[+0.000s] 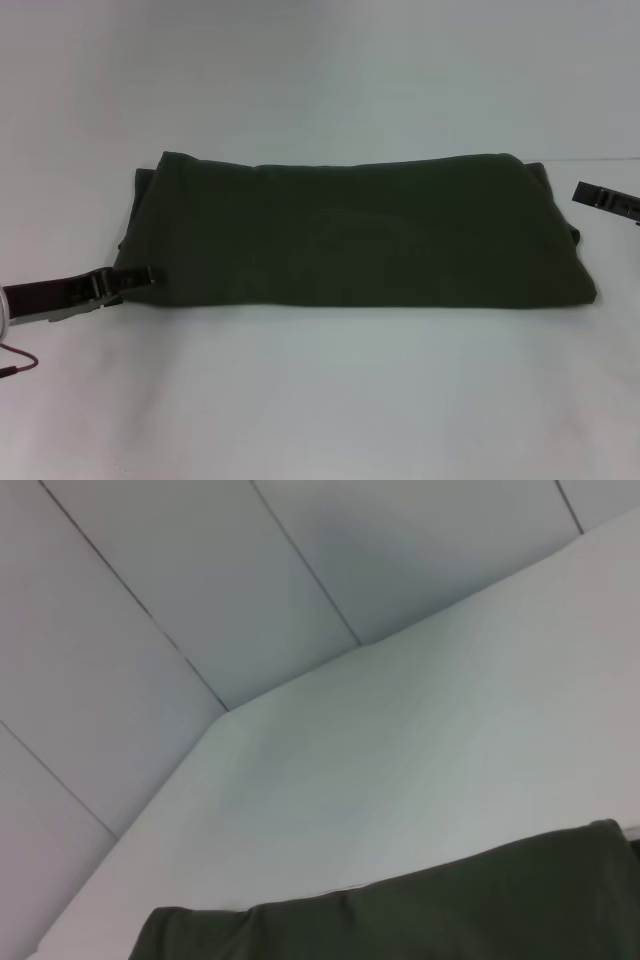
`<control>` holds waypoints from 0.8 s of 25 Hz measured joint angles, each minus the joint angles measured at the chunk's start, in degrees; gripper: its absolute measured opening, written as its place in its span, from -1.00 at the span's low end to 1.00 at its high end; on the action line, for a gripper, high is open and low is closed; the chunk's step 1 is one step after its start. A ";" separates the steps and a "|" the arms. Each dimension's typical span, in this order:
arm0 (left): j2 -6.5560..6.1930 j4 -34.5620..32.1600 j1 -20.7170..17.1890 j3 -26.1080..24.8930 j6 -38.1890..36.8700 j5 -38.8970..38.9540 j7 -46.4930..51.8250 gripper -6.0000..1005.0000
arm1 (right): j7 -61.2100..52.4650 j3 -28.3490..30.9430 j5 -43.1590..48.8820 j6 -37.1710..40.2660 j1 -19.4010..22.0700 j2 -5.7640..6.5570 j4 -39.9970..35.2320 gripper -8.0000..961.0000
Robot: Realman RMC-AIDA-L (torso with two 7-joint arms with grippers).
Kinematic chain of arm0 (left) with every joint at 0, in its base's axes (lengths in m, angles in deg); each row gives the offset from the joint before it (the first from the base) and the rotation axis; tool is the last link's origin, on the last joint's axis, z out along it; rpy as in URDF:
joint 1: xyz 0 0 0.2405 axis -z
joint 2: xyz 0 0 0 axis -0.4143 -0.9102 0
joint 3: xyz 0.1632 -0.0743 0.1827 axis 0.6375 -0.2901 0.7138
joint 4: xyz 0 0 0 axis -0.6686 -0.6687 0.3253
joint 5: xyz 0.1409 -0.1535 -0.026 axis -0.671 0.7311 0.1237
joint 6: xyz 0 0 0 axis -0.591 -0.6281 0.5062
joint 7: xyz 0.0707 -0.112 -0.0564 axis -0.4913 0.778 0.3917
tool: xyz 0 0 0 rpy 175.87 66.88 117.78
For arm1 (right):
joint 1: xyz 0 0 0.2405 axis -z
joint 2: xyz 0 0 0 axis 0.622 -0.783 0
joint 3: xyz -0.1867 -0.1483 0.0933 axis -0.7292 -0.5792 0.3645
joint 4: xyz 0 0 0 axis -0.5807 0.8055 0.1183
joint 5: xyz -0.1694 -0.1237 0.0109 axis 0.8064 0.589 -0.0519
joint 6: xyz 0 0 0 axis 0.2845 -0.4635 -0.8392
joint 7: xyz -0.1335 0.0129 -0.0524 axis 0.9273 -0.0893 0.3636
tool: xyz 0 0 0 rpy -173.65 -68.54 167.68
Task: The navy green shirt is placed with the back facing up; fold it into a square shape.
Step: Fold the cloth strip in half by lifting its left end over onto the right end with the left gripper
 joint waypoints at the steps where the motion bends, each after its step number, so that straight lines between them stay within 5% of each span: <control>1: -0.08 0.04 0.15 0.00 -0.13 -0.55 0.66 0.76 | 0.00 0.06 0.00 0.32 -0.07 0.11 0.00 0.90; 20: -1.91 4.79 4.09 -0.08 1.13 -5.38 10.41 0.76 | 0.02 0.52 -1.89 1.70 -0.91 1.31 -0.08 0.90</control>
